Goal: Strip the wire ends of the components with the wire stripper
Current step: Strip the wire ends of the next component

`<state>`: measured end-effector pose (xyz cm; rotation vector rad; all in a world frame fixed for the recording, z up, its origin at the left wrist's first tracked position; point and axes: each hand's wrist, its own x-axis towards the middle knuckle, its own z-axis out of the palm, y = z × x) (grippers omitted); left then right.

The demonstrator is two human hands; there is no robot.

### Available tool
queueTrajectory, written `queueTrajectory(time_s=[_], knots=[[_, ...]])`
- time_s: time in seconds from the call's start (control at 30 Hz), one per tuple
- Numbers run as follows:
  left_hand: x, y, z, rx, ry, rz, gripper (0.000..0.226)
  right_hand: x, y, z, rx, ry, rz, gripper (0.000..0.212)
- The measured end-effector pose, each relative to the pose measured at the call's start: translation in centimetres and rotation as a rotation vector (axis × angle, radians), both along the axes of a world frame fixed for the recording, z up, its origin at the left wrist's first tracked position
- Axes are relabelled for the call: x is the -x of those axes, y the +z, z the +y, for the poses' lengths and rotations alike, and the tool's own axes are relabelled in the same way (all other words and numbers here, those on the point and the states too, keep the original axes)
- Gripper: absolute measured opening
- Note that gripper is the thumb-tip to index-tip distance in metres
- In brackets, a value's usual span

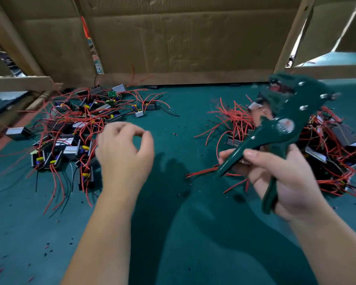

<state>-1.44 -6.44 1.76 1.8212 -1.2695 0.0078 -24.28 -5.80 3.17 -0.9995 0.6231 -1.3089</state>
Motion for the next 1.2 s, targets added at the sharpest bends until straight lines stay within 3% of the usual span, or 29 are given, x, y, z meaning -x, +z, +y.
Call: queueTrajectory(time_s=[0.03,0.13,0.27,0.43,0.53,0.63,0.7,0.77,0.93,1.03,1.2], knots=[[-0.6,-0.2,-0.2,-0.118,0.121,-0.016,0.023,0.3,0.1,-0.3,-0.017,-0.016,-0.019,0.045],[-1.5,-0.3,0.1,-0.482,0.276,-0.015,0.042,0.8,0.1,-0.6,-0.073,0.014,-0.063,0.066],[-2.2,-0.7,0.3,-0.639,0.331,-0.081,0.050,0.8,0.0,-0.4,-0.058,0.071,-0.077,0.055],[-3.0,-0.6,0.2,-0.524,0.416,-0.158,0.034,0.9,-0.2,-0.2,-0.042,0.113,-0.076,0.047],[-3.0,-0.4,-0.1,-0.433,0.409,-0.122,0.037,1.0,-0.3,-0.1,-0.047,0.126,-0.062,0.034],[-2.6,-0.2,-0.2,-0.136,0.286,-0.060,0.043,0.9,-0.5,-0.1,-0.055,0.153,-0.059,0.030],[-1.9,0.2,-0.1,0.157,0.099,0.002,0.035,0.8,-0.5,0.0,-0.059,0.158,-0.057,0.029],[-0.7,0.5,0.1,0.327,-0.076,0.114,0.024,0.7,-0.5,0.1,-0.070,0.169,-0.063,0.028],[2.1,0.7,0.3,0.283,-0.387,0.454,0.025,0.2,-0.7,0.4,-0.140,0.248,-0.086,0.057],[2.8,0.6,0.4,0.237,-0.551,0.665,0.042,-0.2,-0.7,0.6,-0.173,0.303,-0.075,0.057],[3.4,0.6,0.3,0.207,-0.748,0.972,0.050,-0.7,-0.8,1.0,-0.258,0.380,-0.116,0.054]])
